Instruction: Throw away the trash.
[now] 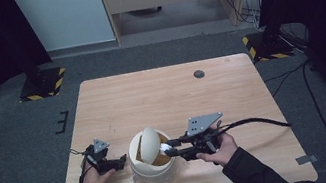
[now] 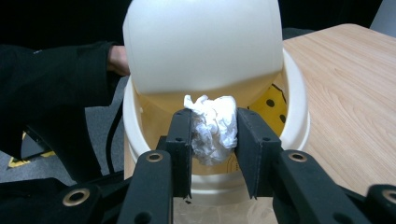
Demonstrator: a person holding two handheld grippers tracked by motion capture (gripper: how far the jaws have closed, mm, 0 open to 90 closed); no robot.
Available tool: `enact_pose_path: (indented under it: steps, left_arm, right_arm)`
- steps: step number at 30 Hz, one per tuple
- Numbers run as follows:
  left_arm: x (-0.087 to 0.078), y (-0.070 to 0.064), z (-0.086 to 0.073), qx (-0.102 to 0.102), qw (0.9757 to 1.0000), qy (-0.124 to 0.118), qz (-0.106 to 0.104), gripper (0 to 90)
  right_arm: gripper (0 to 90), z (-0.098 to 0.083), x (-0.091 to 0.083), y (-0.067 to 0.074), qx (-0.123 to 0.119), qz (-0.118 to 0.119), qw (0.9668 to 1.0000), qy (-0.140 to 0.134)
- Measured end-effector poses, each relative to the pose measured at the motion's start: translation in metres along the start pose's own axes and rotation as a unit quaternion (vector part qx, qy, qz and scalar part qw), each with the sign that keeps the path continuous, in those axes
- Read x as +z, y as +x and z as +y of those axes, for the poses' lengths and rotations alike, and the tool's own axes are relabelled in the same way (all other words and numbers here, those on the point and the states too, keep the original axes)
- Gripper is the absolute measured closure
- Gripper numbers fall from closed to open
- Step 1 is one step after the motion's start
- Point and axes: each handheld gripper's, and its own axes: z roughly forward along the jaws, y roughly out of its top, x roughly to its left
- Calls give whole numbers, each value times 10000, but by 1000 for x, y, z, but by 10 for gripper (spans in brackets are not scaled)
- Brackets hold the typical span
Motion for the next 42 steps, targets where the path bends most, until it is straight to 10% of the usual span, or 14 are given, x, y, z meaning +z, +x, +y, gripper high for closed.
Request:
enact_pose_path:
  steps: [21,42]
  left_arm:
    - [0,0,0,-1,10000,0,-1,0]
    - [0,0,0,-2,10000,-1,0,0]
  right_arm:
    - [509,6,-2,-1,8,-104,9999,-86]
    - [274,-9,-46,-51,383,-1385,9893,-233]
